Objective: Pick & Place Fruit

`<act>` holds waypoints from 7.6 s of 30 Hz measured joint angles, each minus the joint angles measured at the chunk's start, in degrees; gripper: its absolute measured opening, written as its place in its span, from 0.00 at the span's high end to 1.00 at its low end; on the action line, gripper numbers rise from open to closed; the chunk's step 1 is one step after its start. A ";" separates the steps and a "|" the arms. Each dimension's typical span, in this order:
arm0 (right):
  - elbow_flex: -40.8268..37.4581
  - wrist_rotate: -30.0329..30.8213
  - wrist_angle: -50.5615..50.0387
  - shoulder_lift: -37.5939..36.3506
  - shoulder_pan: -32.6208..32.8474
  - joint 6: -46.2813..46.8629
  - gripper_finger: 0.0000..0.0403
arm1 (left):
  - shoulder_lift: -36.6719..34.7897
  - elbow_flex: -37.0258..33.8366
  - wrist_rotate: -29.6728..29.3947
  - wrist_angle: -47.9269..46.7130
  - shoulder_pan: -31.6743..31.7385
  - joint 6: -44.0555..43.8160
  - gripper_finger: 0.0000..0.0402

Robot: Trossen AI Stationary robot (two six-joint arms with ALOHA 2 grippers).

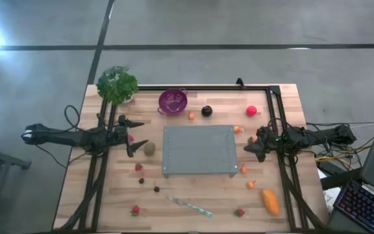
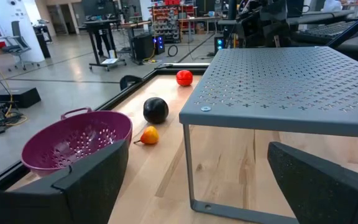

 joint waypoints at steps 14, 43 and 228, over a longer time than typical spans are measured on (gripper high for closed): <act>0.50 14.72 49.07 0.83 0.02 -7.84 0.98 | -0.02 0.02 0.00 0.00 -0.02 -0.01 0.03; 55.82 15.27 1.65 56.13 0.00 -191.53 0.98 | -0.02 0.02 0.00 0.02 0.00 0.00 0.03; 57.24 16.49 -36.05 61.23 -40.18 -111.12 0.98 | 0.10 3.90 -1.04 43.36 0.07 1.65 0.03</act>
